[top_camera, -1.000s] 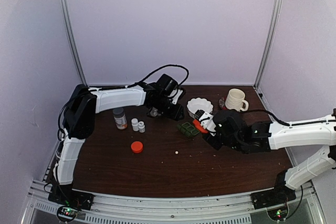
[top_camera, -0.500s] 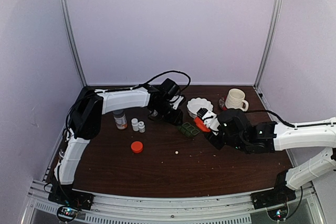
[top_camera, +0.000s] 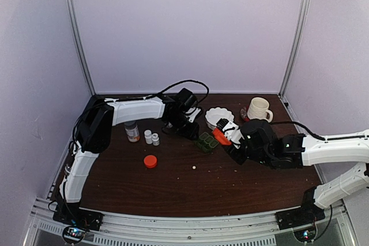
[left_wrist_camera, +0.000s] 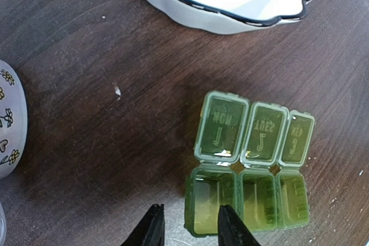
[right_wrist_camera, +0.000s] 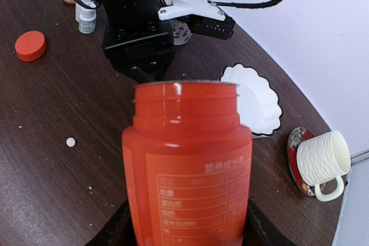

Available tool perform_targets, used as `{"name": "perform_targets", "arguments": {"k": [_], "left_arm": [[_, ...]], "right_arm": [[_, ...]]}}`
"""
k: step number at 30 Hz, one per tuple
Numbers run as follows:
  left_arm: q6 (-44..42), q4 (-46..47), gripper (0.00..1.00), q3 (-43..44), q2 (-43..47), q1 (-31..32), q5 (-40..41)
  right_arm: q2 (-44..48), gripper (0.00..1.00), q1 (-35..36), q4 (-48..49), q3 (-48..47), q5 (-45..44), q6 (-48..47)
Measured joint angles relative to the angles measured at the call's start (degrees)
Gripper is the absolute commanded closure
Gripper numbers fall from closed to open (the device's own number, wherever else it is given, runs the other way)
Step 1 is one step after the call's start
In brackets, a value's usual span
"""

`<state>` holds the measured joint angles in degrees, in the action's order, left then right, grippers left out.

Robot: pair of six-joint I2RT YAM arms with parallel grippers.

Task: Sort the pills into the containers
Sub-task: Hold the pill container at the center of the board.

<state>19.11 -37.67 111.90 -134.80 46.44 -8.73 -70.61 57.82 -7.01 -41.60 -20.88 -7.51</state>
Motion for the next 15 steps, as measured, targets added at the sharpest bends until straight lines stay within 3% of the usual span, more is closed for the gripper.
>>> {"name": "perform_targets", "arguments": {"k": [15], "left_arm": [[-0.6,0.0,0.69,-0.6,0.0,0.0,-0.1]], "right_arm": [[0.0,1.0,0.0,0.0,0.0,0.6,0.0]]}}
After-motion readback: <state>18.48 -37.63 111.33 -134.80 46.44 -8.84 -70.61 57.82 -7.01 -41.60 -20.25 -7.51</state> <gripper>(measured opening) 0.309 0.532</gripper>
